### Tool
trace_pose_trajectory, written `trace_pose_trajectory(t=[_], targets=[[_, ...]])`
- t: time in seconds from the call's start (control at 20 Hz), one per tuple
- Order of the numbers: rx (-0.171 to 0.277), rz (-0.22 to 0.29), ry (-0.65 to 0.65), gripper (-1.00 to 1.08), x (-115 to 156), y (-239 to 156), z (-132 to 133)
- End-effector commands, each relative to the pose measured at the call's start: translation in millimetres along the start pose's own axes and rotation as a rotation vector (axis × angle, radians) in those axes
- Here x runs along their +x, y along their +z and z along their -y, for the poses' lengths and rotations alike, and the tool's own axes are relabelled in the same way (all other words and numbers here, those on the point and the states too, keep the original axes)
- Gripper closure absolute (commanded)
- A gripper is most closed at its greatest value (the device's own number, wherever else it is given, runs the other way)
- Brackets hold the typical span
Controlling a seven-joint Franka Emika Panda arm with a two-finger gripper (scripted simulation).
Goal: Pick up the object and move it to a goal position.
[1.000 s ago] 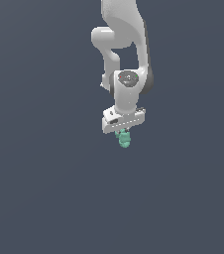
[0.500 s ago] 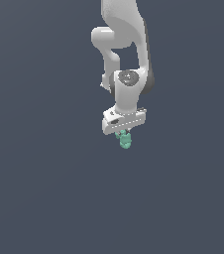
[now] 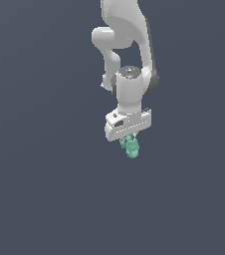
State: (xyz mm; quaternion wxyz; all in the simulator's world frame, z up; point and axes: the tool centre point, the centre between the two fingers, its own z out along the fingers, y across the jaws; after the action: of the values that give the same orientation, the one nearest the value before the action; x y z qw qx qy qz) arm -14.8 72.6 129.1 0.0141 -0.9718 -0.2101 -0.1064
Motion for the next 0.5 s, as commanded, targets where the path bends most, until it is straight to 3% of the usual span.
trace_pose_trajectory(t=[0.0, 0.45], targets=[[-0.004, -0.07, -0.027, 1.08, 23, -9, -2], [-0.015, -0.332, -0.129, 1.08, 100, -58, -3]])
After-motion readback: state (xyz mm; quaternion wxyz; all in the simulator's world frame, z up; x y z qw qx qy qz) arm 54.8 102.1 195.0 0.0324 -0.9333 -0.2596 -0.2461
